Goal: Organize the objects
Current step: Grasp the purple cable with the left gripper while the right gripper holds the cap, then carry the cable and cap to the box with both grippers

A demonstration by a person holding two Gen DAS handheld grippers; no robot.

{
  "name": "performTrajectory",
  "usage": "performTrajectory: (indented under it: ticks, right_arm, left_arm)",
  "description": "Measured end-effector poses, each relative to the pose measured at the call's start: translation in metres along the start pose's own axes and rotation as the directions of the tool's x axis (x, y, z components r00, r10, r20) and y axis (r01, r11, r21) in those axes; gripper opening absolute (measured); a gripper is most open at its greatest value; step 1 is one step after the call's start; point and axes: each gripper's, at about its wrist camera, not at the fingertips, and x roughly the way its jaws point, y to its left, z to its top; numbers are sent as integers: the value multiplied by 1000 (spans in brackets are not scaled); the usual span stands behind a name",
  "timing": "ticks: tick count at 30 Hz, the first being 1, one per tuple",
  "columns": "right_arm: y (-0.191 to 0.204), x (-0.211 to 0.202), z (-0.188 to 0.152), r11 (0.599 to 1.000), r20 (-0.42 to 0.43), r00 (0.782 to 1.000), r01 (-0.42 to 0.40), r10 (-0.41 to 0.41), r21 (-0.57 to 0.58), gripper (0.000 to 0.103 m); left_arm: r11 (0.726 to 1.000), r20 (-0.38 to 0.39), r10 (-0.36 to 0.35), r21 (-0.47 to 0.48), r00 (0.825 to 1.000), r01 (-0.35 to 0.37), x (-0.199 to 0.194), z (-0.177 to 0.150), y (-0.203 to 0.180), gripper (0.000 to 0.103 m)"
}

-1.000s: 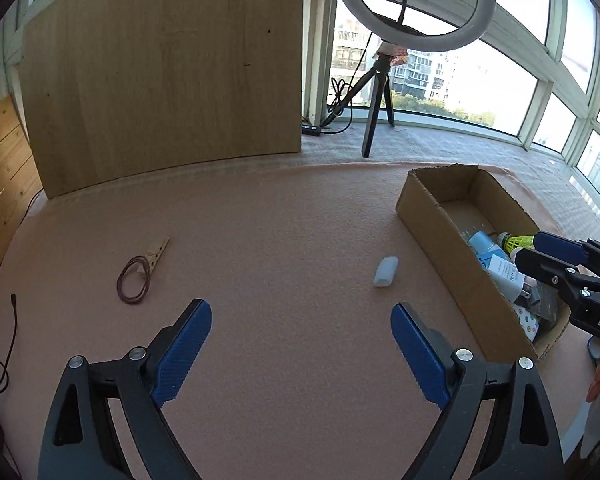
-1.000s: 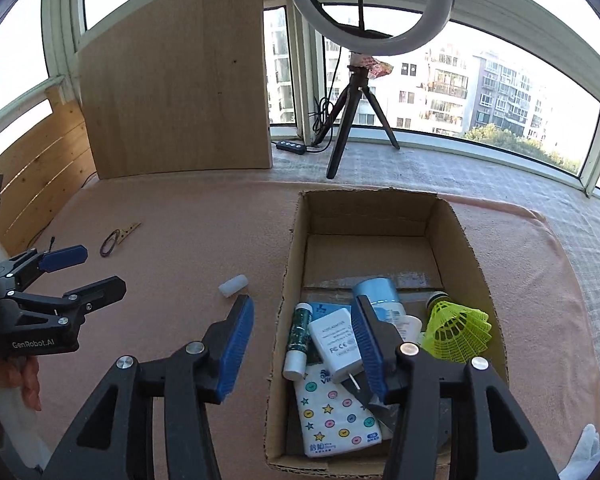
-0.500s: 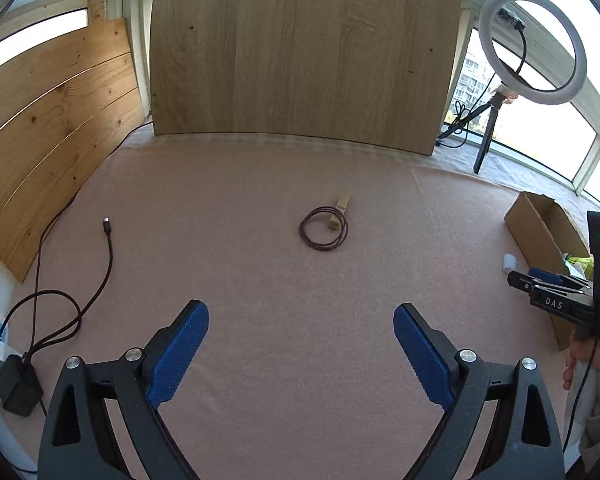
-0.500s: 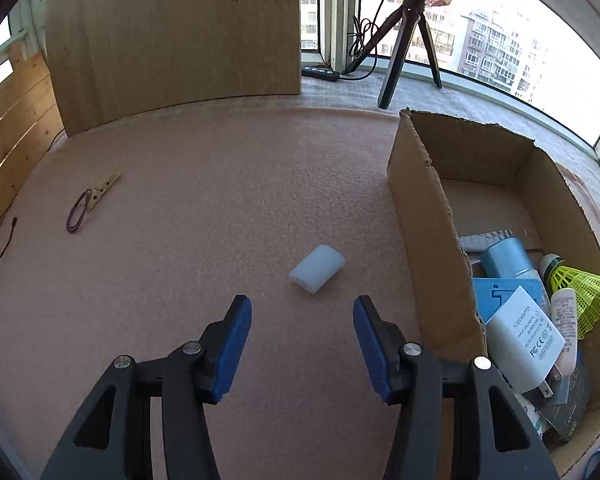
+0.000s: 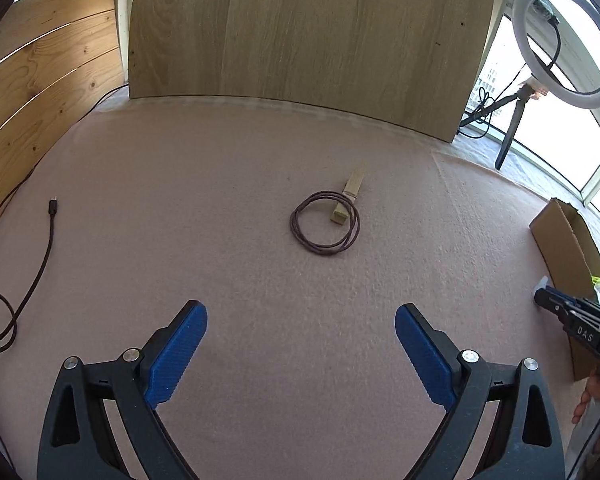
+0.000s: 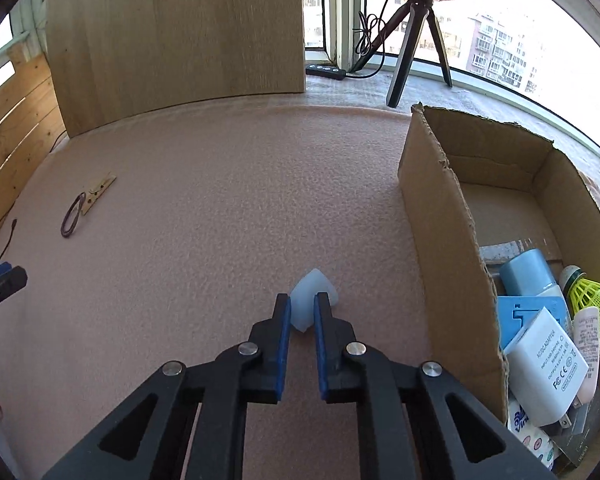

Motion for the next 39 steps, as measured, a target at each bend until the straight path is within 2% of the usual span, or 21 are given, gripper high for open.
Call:
performTrajectory:
  ticks: [2,3,6,7,8,10,11,12,13,15,17,19,20,24,26,27,28,31,35,39]
  right_arm:
    - [4,-9,-13,1000,-11,1000,-23,23,-4,10]
    - [6,-12,-21,999,-31,998,-54,54,-2,2]
    - [14,-27,-48,997,-37,997,-71,70,-31,2]
    - [15,-32,-55,996,-40,996,-78,76,-35,2]
    - [15,-36,-61,996,-41,996,-85,84,-31,2]
    - [12,-42,-70,995,-37,994,-102,101,-19,2]
    - [10,-43,-71,994,-34,993,-110,109,-15,2]
    - [9,-43,-72,993,-32,993,-116,115,-16,2]
    - [9,-43,-70,993,-31,993,-118,118,-21,1]
    - [11,-41,-68,991,-30,992,-127,126,-34,4]
    - [14,-37,-62,990,-19,991,-137,136,-43,20]
    - [19,-32,-53,986,-2,988,-153,153,-59,59]
    - [22,-29,-49,987,8,990,-139,140,-77,60]
    - [27,-13,-32,988,8,990,-138,139,-71,60]
    - [31,-8,-25,990,13,994,-110,112,-87,53]
    - [31,-6,-23,991,18,995,-96,98,-89,43]
    - [31,-5,-21,992,22,996,-89,91,-90,25]
    - [30,-3,-18,992,17,996,-84,86,-99,13]
    - [30,-16,-24,991,25,995,-95,98,-90,10]
    - [37,-55,-34,989,86,989,-116,124,-87,10]
  left_arm:
    - [1000,0,7,26,1000,-7,22,12,-11,97]
    - [999,-8,13,37,1000,-13,34,18,-16,97]
    - [995,-10,62,84,998,-61,58,30,-27,96]
    - [992,-13,73,102,997,-71,63,34,-30,93]
    - [991,1,67,113,998,-66,63,37,-32,84]
    - [992,20,59,110,998,-61,61,41,-30,40]
    - [994,18,49,100,999,-51,60,42,-28,28]
    - [995,11,34,91,999,-35,58,41,-26,10]
    - [995,6,23,92,1000,-24,57,40,-23,4]
    - [993,7,23,119,1000,-23,53,33,-23,3]
    - [991,2,17,136,1000,-18,46,25,-22,3]
    - [991,-6,4,131,1000,-3,33,12,-19,3]
    - [992,-9,-2,128,1000,3,26,4,-17,3]
    - [993,-11,-38,109,999,39,-9,-32,-16,3]
    - [995,-12,-57,85,998,57,-28,-49,-14,3]
    - [995,-13,-62,75,998,62,-35,-55,-12,3]
    - [996,-14,-64,69,998,65,-42,-61,-12,3]
    - [996,-5,-62,71,998,62,-58,-72,-14,3]
    - [994,16,-68,86,998,67,-82,-78,-25,3]
    - [992,45,-72,105,996,67,-101,-75,-43,3]
